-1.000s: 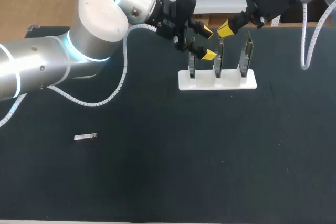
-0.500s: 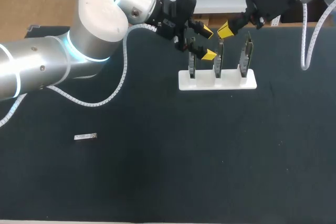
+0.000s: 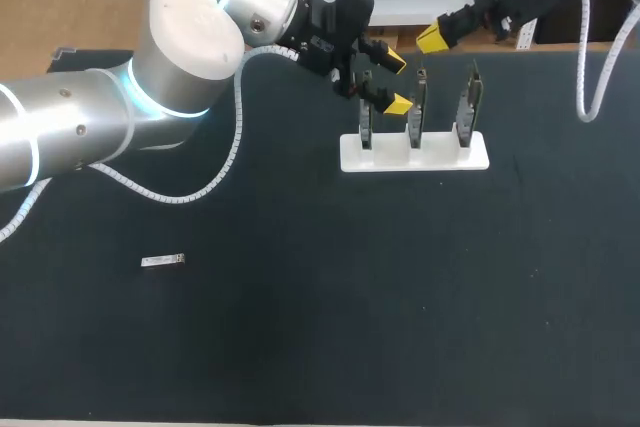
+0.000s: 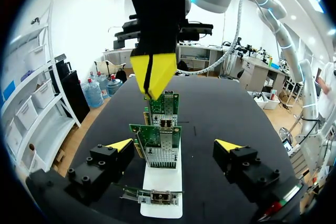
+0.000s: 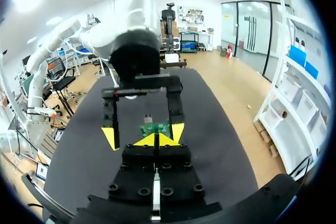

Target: Pick up the optical module with the left hand, and insert it into the network port with the right hand.

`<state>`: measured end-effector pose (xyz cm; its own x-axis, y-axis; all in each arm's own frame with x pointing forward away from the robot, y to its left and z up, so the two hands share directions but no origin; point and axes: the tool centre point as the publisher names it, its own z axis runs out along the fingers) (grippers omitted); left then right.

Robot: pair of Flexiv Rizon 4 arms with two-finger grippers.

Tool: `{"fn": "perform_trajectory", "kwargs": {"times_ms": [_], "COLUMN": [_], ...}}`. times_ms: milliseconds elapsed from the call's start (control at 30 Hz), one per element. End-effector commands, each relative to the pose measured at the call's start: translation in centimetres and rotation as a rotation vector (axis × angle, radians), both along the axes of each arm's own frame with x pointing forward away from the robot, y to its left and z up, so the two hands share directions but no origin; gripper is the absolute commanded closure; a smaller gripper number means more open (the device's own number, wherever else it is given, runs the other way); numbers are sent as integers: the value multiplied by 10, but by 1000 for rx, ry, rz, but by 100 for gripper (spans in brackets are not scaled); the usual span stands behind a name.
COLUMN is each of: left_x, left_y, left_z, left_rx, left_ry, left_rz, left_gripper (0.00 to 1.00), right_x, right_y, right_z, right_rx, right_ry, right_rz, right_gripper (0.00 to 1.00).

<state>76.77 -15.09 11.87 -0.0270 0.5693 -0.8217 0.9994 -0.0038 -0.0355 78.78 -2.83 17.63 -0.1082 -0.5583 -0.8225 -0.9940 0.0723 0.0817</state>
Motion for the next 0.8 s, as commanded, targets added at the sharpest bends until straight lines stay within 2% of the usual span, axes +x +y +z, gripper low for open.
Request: {"fn": "perform_trajectory", "kwargs": {"times_ms": [33, 200, 400, 800], "left_x": [1, 1, 1, 1], "left_y": [-1, -1, -1, -1], "left_z": [0, 0, 0, 0], "left_rx": [4, 4, 4, 4], "left_ry": [2, 2, 2, 2], "left_rz": [1, 1, 1, 1], "left_gripper": [0, 0, 0, 0], "right_x": [-3, -5, -7, -20], "right_y": [-24, -51, -82, -105], "right_z": [9, 13, 8, -10], "right_rx": [49, 57, 29, 4], "right_ry": [6, 14, 21, 47], "right_rz": [68, 118, 112, 89], "right_gripper": [100, 100, 100, 100]}}
